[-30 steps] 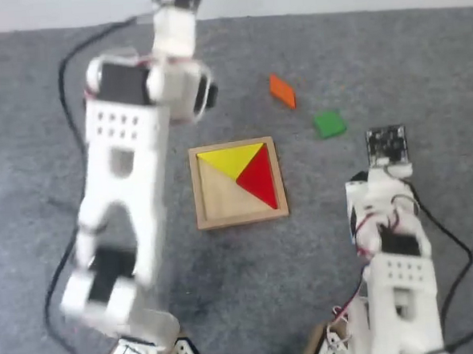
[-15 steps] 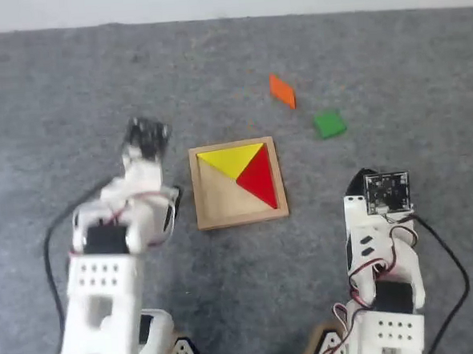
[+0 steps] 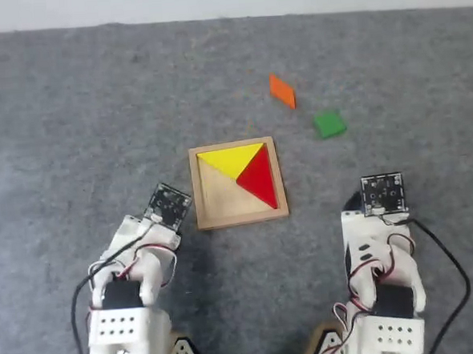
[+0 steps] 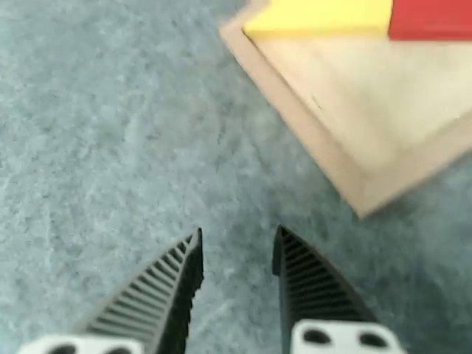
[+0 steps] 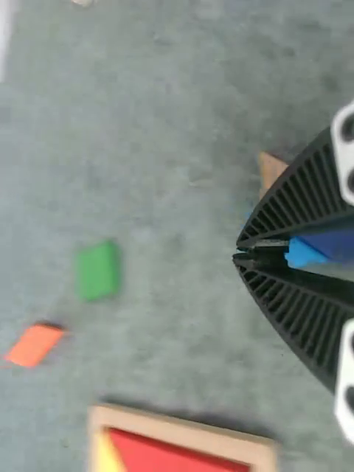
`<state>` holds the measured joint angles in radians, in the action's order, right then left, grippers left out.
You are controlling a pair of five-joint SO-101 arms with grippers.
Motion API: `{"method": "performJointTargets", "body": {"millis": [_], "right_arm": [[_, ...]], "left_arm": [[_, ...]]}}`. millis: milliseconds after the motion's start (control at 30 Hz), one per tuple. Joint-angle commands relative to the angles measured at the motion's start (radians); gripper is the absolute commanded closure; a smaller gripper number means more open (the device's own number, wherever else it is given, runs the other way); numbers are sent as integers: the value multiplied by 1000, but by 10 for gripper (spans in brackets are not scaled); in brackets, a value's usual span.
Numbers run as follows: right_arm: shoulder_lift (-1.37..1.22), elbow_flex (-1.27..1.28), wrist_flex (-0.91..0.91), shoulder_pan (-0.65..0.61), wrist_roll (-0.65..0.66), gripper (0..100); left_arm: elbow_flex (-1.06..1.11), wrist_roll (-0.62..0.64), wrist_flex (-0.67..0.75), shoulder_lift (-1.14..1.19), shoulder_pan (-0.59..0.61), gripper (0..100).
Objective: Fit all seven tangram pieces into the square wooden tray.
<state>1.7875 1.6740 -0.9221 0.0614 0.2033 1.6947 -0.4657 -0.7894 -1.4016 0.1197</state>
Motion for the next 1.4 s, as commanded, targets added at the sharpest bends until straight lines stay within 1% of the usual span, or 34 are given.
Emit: {"method": "performJointTargets", "body": {"millis": [0,67,133,233,267,367,467,567,1367], "right_arm": [[-5,9,-217,-4,11,990],[2,9,-377,-4,9,991],[15,9,-361,-2,6,990],[24,9,-361,-4,9,991],[24,9,-361,-4,8,991],[24,9,-386,-4,9,990],[24,9,-387,-4,8,991],[24,9,-387,1,8,991],[24,9,-387,-1,8,991]], "left_arm": [[-5,-34,-6,-97,-12,852],[-5,-34,-41,-138,-6,852],[-5,-34,-121,-167,-8,852],[-8,-37,-304,-209,-11,852],[-12,-37,-344,-227,-9,852],[-5,-35,-391,-302,-5,852],[-8,-35,-483,-368,-6,852],[-10,-35,-508,-416,-8,852],[-10,-35,-508,-416,-6,852]]}}
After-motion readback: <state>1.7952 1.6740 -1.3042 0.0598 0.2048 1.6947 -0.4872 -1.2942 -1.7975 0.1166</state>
